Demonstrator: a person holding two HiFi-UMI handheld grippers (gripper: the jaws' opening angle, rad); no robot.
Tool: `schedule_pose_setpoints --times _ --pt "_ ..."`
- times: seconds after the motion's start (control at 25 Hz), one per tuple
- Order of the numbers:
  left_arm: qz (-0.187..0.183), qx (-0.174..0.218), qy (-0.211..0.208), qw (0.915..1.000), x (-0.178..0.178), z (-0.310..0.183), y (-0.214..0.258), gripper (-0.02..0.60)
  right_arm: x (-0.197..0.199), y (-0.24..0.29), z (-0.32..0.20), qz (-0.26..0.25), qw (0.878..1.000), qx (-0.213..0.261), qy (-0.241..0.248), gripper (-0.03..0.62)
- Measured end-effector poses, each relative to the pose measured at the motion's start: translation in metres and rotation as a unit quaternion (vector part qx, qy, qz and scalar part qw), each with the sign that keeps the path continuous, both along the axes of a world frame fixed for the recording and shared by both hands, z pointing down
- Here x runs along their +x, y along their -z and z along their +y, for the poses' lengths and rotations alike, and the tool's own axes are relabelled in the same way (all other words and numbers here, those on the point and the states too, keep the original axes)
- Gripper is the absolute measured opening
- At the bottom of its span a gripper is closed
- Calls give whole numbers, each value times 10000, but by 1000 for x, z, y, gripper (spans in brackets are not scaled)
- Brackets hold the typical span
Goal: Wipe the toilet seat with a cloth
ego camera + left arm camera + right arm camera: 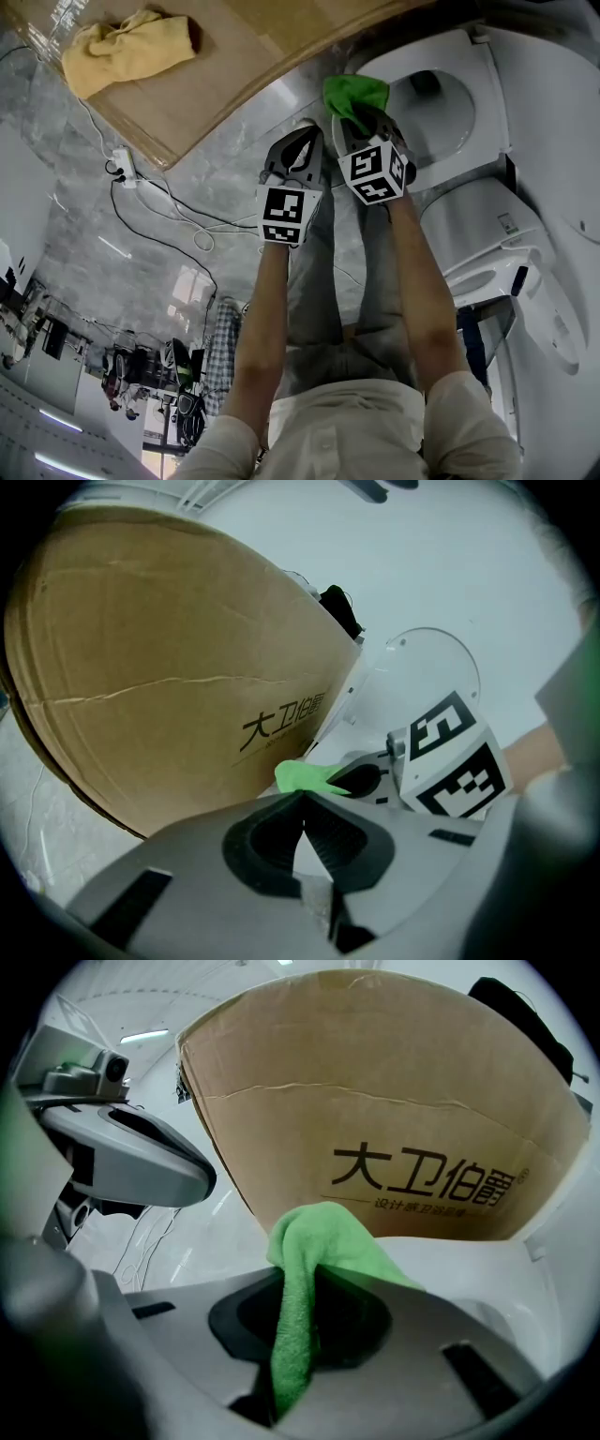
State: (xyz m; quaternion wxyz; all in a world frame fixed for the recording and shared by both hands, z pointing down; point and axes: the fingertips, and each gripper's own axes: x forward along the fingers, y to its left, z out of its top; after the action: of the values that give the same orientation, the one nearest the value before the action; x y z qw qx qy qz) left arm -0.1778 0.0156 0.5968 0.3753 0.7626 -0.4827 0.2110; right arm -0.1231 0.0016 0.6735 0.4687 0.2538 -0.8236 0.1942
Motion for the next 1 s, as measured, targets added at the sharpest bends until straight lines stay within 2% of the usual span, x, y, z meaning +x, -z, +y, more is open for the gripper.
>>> schedule_pose_setpoints --times 1.0 --pt "-212 370 8 9991 40 -60 18 12 46 4 -87 -78 9996 228 -173 48"
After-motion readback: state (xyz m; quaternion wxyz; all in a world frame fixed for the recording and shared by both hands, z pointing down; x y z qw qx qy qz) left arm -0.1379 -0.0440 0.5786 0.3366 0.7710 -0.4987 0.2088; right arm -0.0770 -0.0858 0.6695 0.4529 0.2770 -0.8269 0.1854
